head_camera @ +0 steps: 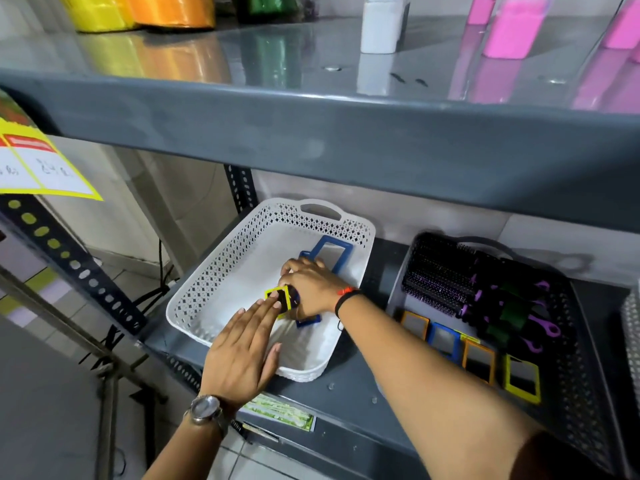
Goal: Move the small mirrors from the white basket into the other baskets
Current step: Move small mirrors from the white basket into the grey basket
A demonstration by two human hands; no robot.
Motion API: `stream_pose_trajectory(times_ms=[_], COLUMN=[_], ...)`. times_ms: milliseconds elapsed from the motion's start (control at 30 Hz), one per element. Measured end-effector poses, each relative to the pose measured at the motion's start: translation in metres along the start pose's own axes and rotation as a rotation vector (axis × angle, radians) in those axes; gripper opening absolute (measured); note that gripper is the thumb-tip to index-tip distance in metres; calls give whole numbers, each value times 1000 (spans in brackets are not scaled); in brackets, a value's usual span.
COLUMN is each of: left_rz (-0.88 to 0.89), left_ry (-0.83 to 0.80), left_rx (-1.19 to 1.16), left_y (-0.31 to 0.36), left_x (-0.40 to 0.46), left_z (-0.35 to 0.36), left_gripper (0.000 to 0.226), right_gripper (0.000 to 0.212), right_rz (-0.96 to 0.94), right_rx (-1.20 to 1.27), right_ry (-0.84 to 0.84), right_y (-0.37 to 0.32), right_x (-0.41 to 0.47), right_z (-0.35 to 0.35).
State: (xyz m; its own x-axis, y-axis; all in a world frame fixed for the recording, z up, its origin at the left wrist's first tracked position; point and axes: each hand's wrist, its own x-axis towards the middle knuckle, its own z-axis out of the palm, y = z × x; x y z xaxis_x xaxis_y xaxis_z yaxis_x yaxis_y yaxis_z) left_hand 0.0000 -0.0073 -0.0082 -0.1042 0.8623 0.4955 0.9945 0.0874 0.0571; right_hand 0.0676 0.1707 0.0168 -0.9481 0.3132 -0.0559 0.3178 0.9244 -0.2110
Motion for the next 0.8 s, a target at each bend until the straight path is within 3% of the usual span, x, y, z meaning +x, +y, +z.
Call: stream_pose_trajectory(times_ms=[300,400,633,800], left_rz=[-12,-15,0,0], left_ry=[-80,-85,-66,-44], left_rx=[24,38,50,80], left_y=[-1,-4,-3,2], left_x=[-2,-4,-2,-3], left_z=[-4,-5,0,0], left_gripper=[50,54,56,57], right_gripper=[59,74,56,85], right_rz=[231,371,591,641], right_rx=[0,-27,-22,-76], right_ry=[229,272,209,10], right_y=[43,56,72,75], right_x=[-121,-190,-335,-358], right_z=[-59,-66,-36,-12])
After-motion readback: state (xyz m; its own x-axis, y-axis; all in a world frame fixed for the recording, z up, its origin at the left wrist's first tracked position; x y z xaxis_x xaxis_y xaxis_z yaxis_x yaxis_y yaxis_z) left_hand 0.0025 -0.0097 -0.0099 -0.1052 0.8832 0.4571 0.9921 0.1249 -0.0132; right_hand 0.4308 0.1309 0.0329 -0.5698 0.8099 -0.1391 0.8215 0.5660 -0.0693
